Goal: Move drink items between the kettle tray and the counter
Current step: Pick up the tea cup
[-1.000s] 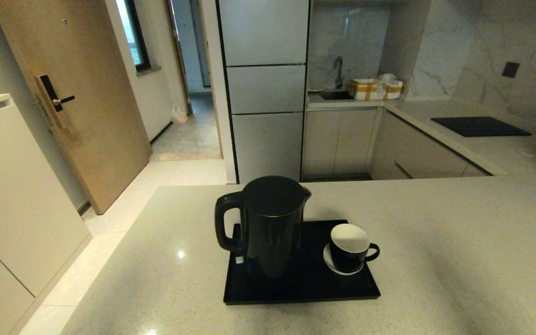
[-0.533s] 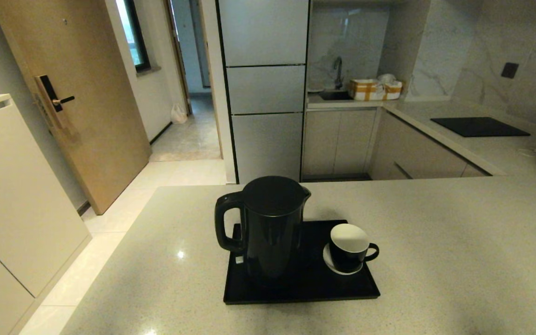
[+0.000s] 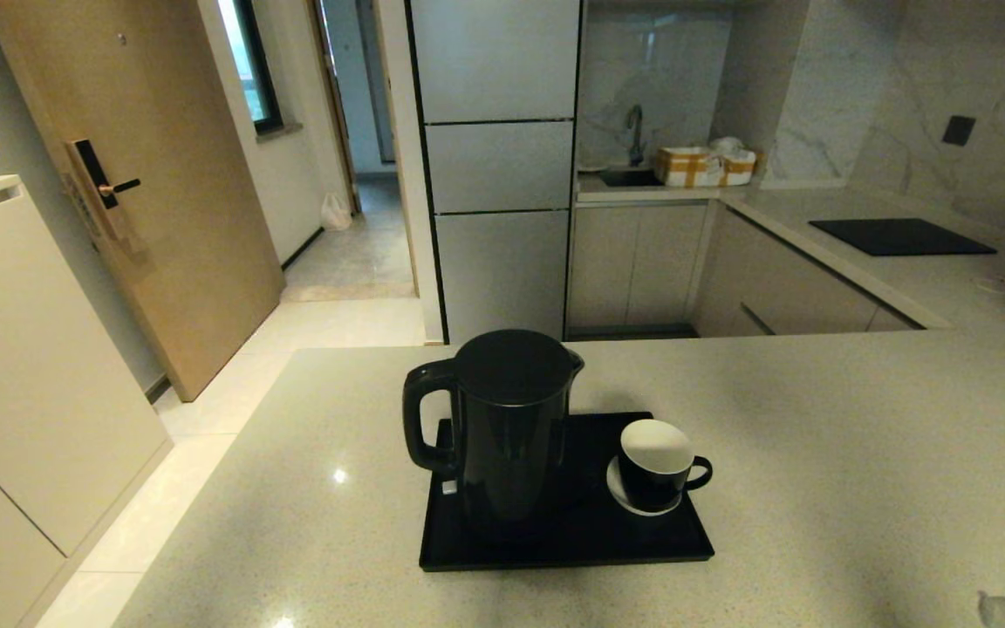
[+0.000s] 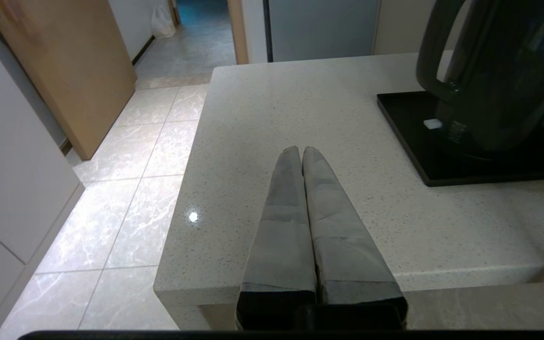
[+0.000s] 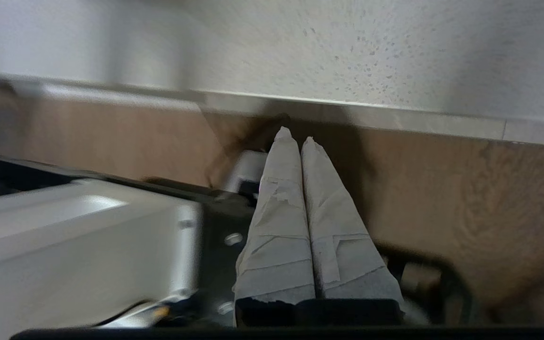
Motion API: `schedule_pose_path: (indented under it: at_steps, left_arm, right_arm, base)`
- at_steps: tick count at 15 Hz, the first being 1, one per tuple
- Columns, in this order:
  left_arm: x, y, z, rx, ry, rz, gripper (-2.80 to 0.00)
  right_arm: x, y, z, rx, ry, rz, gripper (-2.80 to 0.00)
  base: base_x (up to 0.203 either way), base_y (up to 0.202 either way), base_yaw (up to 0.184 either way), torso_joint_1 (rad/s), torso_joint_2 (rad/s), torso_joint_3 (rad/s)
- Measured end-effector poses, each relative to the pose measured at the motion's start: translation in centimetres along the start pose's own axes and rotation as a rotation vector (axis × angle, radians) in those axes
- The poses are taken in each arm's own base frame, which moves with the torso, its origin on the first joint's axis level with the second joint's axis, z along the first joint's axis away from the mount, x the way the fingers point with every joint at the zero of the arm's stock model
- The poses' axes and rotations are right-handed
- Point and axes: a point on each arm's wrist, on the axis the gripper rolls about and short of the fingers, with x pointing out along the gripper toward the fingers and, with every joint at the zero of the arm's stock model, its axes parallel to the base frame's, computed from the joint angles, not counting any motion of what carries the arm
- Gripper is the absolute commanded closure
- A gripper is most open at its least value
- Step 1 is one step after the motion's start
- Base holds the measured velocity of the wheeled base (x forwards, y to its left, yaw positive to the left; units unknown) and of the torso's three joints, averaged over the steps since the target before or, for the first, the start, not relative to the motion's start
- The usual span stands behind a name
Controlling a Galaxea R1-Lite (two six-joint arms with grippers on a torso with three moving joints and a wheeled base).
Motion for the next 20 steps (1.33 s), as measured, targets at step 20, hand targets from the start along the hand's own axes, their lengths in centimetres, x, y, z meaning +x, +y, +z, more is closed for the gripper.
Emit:
schedule_pose_path:
  at_steps: [20]
  left_arm:
    - [0.0,0.0,0.0,0.0,0.0,0.0,0.0]
  right_arm:
    - [26.5,-0.1,2.1,-0.272,-0.437,-0.133,-2.8]
  base:
    - [0.0,0.0,0.0,0.0,0.0,0.0]
